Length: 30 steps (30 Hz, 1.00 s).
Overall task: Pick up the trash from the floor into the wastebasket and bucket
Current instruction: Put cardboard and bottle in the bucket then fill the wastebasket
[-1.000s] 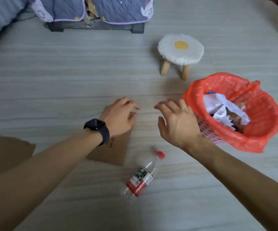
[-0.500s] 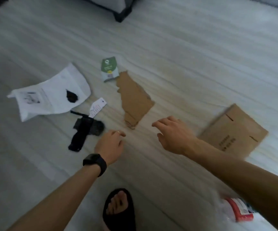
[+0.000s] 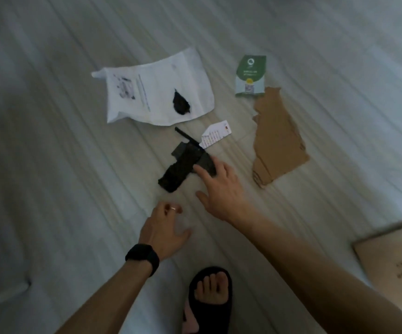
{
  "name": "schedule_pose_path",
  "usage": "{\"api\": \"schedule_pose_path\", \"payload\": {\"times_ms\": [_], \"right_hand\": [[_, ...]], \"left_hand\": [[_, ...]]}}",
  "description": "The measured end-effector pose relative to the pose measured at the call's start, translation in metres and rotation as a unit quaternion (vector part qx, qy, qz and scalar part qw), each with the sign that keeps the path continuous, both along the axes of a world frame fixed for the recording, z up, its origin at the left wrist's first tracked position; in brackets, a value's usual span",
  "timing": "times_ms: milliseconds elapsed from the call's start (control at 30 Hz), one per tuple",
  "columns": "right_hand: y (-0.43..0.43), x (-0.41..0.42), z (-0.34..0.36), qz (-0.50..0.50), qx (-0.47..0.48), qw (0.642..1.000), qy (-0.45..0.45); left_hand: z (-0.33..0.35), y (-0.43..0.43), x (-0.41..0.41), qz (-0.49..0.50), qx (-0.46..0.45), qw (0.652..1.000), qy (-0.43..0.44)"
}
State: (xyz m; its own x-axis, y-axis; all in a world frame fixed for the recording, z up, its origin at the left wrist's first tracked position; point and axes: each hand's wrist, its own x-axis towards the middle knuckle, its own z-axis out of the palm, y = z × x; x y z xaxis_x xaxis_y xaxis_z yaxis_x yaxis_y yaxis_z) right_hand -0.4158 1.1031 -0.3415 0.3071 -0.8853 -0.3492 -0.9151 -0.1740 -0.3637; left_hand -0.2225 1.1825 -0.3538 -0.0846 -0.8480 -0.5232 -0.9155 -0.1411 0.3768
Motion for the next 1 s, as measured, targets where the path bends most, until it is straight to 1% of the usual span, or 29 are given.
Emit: {"api": "schedule_pose_path", "payload": {"times_ms": [100,133,200,267,333,400,467,533,600,633,700,833,867,933,1000], "right_hand": [[-0.018,0.018,-0.016,0.045,-0.006,0.998,0.046],[-0.021,0.021,-0.021,0.063,-0.001,0.996,0.066],[-0.021,0.024,-0.032,0.088,0.008,0.991,0.097],[-0.018,0.023,-0.037,0.090,-0.016,0.989,0.114],[-0.015,0.026,-0.036,0.093,-0.059,0.988,0.109],[-0.013,0.028,-0.036,0.090,-0.090,0.988,0.085],[-0.013,0.028,-0.036,0.088,-0.108,0.988,0.072],[-0.010,0.025,-0.035,0.089,-0.114,0.988,0.062],[-0.004,0.018,-0.032,0.087,-0.125,0.987,0.053],[-0.001,0.015,-0.032,0.089,-0.129,0.986,0.055],[0.007,0.005,-0.031,0.093,-0.109,0.988,0.059],[0.013,-0.022,-0.027,0.050,-0.029,0.998,0.025],[0.015,-0.030,-0.024,0.035,-0.017,0.999,0.015],[0.017,-0.047,-0.018,-0.008,-0.001,1.000,-0.019],[0.018,-0.067,-0.012,-0.054,0.010,0.998,-0.038]], "left_hand": [[-0.007,0.005,0.019,-0.077,0.024,0.997,-0.012],[-0.010,0.006,0.023,-0.088,0.028,0.996,-0.015],[-0.015,0.008,0.030,-0.054,0.054,0.997,0.008],[-0.017,0.008,0.032,-0.008,0.085,0.995,0.040],[-0.019,0.010,0.031,0.011,0.089,0.995,0.050],[-0.019,0.012,0.027,0.039,0.084,0.994,0.054],[-0.016,0.013,0.024,0.059,0.082,0.994,0.045],[-0.014,0.014,0.023,0.063,0.081,0.995,0.014],[-0.011,0.014,0.024,0.061,0.109,0.991,-0.047],[-0.011,0.013,0.025,0.078,0.132,0.987,-0.056],[-0.010,0.012,0.021,0.105,0.156,0.981,-0.044],[-0.003,-0.002,0.001,0.046,0.116,0.990,-0.065],[-0.001,-0.008,-0.006,0.036,0.111,0.992,-0.058],[0.003,-0.029,-0.020,0.055,0.091,0.994,-0.016],[0.008,-0.058,-0.036,0.094,0.060,0.993,0.038]]}}
